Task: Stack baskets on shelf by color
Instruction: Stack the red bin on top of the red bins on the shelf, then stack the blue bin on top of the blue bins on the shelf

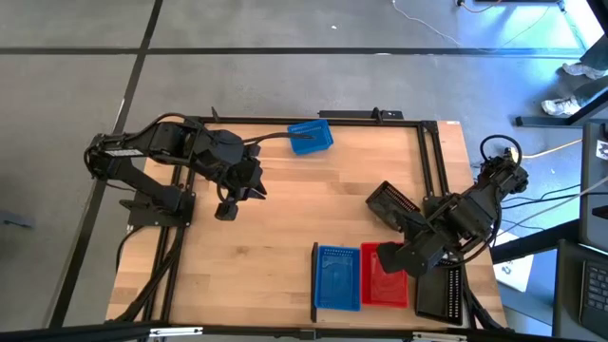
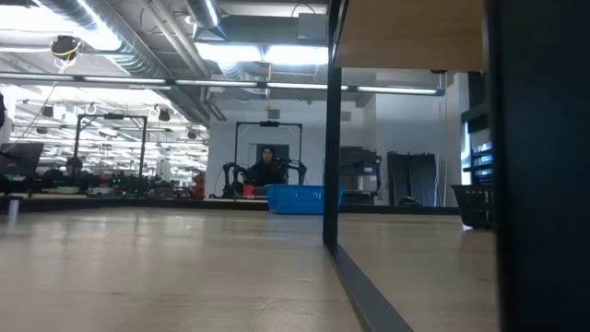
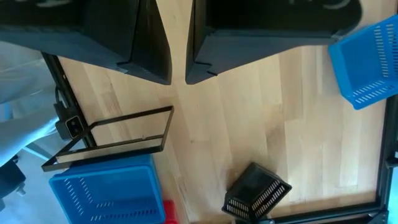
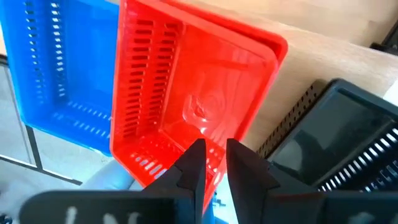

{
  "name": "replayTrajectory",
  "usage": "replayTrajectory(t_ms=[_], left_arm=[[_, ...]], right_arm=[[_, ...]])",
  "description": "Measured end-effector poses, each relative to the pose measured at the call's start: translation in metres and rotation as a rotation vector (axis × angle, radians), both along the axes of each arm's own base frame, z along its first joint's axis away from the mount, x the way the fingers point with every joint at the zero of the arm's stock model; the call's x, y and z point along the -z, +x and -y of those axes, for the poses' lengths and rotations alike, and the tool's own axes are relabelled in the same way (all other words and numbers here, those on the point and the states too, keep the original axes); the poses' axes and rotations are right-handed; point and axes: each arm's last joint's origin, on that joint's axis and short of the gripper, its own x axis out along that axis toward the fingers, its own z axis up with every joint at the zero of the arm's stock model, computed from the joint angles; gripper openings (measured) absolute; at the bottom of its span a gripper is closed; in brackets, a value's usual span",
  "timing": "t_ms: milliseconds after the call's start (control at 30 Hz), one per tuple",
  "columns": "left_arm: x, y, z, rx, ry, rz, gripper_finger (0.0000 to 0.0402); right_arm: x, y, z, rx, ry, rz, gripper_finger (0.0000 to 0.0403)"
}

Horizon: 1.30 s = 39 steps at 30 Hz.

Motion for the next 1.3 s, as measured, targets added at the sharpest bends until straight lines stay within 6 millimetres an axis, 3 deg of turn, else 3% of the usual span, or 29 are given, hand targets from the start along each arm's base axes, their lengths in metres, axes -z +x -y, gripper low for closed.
replayTrajectory(t_ms=[833,1100,1300], left_arm=[[0.0,0.0,0.0,0.001,0.002,-0.004,0.0041],[0.0,0.0,0.0,0.002,0.002,-0.005,0.004],[0.0,0.0,-0.002,-0.008,0.003,-0.005,0.004]], right_arm=[[0.0,0.0,0.0,0.004,0.009,-0.009,0.0062],[0.019,0.002,-0.001,-0.052,0.013,-0.106,0.0062],[0.003,0.007,0.008,-0.12,-0.056,0.041,0.0062]])
